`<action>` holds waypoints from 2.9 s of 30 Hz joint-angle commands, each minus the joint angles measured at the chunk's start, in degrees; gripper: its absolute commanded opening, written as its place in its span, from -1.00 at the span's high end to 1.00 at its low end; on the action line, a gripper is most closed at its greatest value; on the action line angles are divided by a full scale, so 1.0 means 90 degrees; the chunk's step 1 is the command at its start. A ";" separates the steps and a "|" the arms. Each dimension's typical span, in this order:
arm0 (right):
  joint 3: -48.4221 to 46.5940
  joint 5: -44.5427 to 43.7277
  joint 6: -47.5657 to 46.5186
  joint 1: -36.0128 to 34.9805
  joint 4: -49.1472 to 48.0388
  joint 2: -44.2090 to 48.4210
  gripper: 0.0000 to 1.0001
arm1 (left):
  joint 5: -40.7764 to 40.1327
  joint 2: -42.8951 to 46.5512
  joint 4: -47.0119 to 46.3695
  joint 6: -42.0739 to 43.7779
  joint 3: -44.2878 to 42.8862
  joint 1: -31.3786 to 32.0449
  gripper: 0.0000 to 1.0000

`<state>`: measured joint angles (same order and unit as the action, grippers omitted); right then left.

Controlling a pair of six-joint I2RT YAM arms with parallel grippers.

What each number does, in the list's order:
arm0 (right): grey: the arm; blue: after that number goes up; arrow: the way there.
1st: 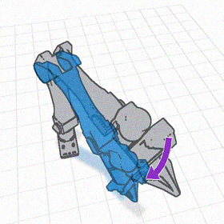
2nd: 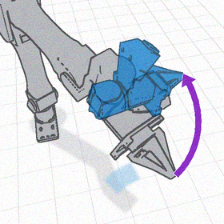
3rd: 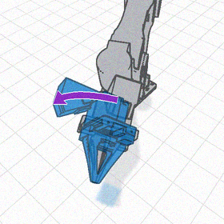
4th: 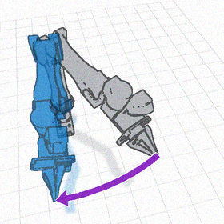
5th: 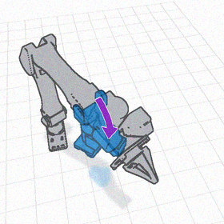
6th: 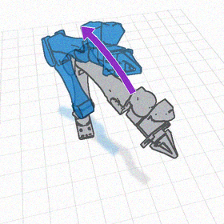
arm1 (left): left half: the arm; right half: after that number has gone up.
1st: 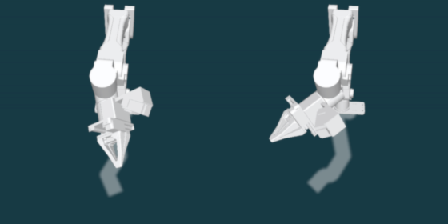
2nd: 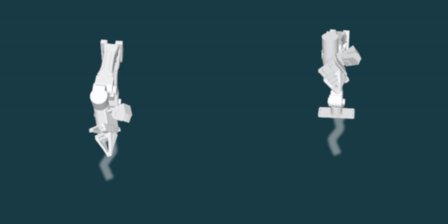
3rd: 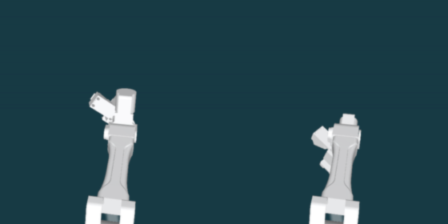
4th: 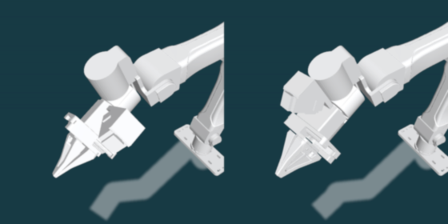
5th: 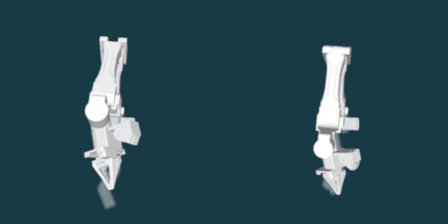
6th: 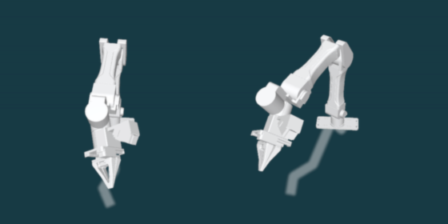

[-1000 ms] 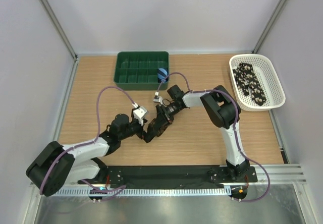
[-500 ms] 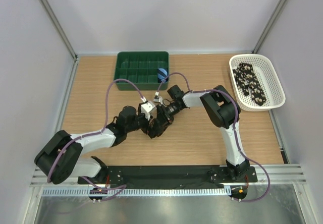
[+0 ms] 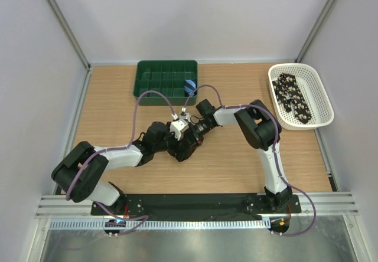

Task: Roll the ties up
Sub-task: Roll the tie

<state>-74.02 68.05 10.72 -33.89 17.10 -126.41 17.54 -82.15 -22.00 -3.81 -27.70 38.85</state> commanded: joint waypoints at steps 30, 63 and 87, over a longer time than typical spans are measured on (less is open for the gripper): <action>-0.0067 -0.0432 -0.0088 0.0074 0.0072 -0.0105 0.35 | -0.0533 -0.0872 0.0676 0.0394 -0.0710 0.0546 0.12; 0.0031 -0.0276 -0.0010 0.0074 -0.0074 -0.0193 0.47 | -0.1705 -0.0667 0.1283 -0.0239 -0.1483 0.0859 -0.40; 0.0021 -0.0286 -0.0029 0.0084 -0.0035 -0.0183 0.47 | -0.1617 -0.0354 -0.0447 -0.0787 -0.0554 0.0859 -0.49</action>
<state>-74.04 69.14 11.99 -32.99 17.41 -126.91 3.01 -86.28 -21.28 -10.76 -32.62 46.54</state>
